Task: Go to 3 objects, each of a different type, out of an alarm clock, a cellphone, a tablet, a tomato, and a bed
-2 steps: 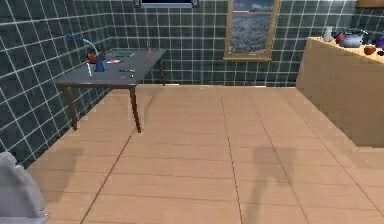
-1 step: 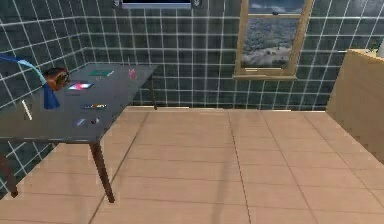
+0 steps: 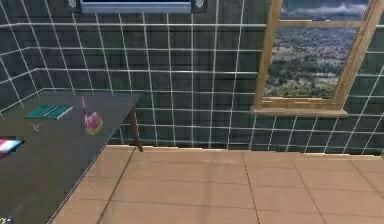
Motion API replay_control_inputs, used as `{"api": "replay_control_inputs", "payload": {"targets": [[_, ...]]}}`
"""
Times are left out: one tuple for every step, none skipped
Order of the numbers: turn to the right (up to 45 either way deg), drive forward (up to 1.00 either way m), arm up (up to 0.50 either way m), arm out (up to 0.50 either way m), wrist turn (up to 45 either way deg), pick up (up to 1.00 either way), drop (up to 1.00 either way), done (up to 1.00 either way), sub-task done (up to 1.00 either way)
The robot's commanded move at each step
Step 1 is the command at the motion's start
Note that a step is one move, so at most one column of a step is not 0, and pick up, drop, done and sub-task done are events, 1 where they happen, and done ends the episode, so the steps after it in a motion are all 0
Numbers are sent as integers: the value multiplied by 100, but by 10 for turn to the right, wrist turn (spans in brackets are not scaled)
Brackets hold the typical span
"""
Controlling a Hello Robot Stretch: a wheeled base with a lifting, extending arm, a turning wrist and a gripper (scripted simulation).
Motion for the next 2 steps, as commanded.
{"api": "replay_control_inputs", "payload": {"targets": [[0,60,0,0,0,0,0,0,0],[-450,0,0,0,0,0,0,0,0]]}}
